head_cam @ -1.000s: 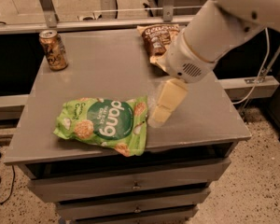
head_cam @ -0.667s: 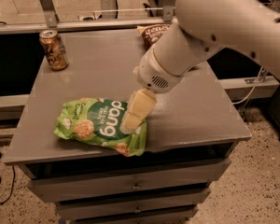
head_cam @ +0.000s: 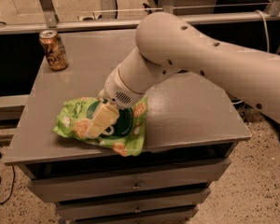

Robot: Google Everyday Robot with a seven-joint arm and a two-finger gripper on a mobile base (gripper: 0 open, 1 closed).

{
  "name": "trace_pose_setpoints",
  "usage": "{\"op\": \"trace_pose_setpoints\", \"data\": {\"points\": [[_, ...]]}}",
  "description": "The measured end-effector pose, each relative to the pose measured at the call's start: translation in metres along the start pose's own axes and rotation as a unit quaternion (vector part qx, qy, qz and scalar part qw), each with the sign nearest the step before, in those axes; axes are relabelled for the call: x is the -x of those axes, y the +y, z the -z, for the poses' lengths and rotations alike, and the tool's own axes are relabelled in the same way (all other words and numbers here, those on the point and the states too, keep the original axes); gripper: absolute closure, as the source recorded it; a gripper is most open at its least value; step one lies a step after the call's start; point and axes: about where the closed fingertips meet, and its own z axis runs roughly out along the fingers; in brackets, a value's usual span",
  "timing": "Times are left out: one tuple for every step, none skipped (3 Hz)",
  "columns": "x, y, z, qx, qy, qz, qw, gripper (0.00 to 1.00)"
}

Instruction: Pick green rice chip bag

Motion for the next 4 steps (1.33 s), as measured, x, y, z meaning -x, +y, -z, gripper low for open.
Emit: {"op": "trace_pose_setpoints", "data": {"points": [[0.004,0.004,-0.011,0.015,-0.002,-0.007,0.9999,0.47],[0.01,-0.001,0.003,0.007,-0.013,-0.007,0.9999,0.7],[0.019,-0.018,0.044,-0.015,-0.043,0.002,0.999,0.94],[0.026,-0.041,0.091,-0.039,-0.084,0.014,0.9956,1.0]]}}
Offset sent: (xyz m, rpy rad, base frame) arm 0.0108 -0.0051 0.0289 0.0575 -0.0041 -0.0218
